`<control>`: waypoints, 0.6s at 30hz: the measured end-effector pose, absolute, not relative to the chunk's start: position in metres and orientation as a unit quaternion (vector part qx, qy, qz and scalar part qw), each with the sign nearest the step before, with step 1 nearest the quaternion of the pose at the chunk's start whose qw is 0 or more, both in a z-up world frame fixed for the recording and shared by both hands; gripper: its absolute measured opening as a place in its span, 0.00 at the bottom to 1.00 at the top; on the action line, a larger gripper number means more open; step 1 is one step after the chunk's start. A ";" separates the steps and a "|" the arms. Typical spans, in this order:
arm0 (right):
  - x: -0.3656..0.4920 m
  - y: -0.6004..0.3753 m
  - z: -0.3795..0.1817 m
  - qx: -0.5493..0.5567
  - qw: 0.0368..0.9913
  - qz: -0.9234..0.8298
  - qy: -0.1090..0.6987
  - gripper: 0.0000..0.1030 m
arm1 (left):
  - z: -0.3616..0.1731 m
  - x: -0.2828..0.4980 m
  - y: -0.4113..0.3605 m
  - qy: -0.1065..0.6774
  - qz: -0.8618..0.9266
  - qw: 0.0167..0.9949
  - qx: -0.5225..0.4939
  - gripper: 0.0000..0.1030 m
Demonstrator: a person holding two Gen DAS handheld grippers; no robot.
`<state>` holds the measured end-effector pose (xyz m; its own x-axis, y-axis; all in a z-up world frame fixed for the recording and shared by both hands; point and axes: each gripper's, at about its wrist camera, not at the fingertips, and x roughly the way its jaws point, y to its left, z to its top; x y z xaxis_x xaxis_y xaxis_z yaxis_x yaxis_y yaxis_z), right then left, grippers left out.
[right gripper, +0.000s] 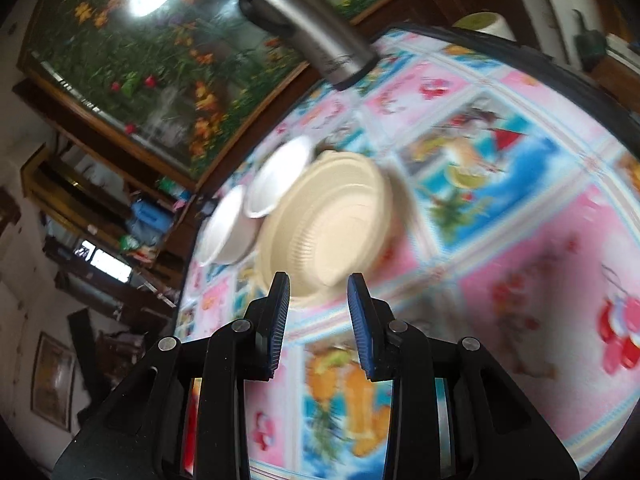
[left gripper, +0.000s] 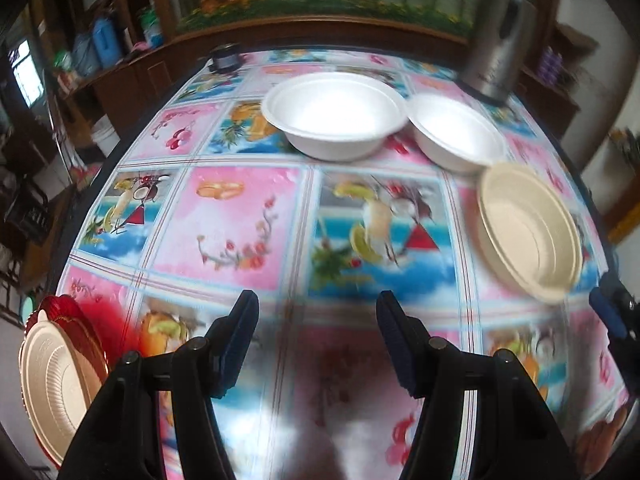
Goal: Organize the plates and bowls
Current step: 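Move both grippers toward the white plate beside the white bowls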
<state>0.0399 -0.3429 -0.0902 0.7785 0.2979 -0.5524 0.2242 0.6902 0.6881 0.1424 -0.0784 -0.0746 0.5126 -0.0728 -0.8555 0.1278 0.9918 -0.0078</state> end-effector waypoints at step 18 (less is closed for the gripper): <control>0.117 -0.342 -0.049 0.354 0.886 0.018 0.299 0.29 | -0.070 0.199 -0.107 0.481 -0.070 0.874 -0.013 0.61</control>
